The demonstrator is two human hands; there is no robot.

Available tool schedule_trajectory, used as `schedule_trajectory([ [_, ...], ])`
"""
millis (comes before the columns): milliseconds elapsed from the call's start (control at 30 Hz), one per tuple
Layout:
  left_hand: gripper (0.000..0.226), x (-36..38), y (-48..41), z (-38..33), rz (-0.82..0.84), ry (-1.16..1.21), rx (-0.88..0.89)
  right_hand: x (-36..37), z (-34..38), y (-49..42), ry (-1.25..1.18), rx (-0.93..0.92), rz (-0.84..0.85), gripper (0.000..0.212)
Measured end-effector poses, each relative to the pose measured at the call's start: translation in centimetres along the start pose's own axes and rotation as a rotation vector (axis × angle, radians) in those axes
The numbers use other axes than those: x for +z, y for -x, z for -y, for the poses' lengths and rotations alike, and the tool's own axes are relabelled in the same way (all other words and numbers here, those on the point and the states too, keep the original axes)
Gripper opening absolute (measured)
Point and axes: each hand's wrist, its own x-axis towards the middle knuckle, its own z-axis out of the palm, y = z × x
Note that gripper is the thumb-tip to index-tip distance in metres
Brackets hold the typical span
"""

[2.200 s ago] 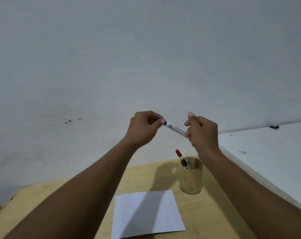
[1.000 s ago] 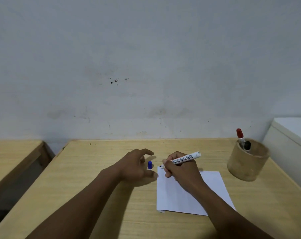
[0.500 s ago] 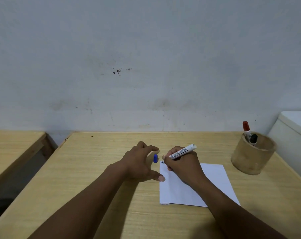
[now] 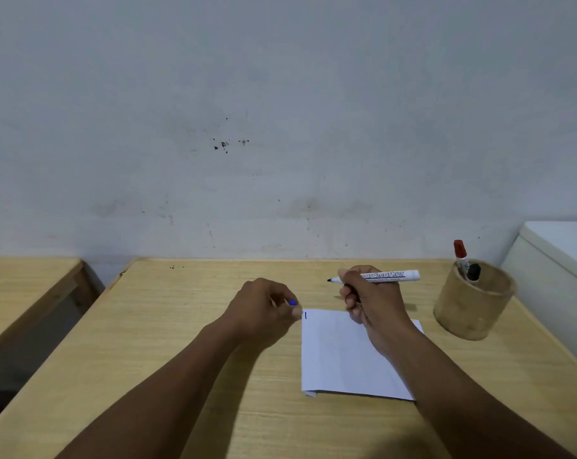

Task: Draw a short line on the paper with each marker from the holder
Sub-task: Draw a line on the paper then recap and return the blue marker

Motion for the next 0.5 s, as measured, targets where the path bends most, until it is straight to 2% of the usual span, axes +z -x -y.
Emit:
schedule_trajectory([
  [133,0.011,-0.9,-0.8,-2.5,-0.114,0.542,-0.056,-0.9,2.7,0.8,-0.131,0.003,0.129,0.002],
  [233,0.018,-1.6,-1.8,-5.2,-0.010,0.809,-0.089,-1.1,4.4,1.3,-0.175,-0.012,0.145,0.011],
  [400,0.037,-0.9,-2.7,-7.6,0.121,0.965,-0.069,-0.8,6.1,1.9,-0.201,-0.076,0.104,0.012],
  [500,0.036,-0.3,-3.1,-8.6,0.151,0.971,-0.042,-1.2,6.5,2.0,-0.177,-0.100,0.111,0.011],
])
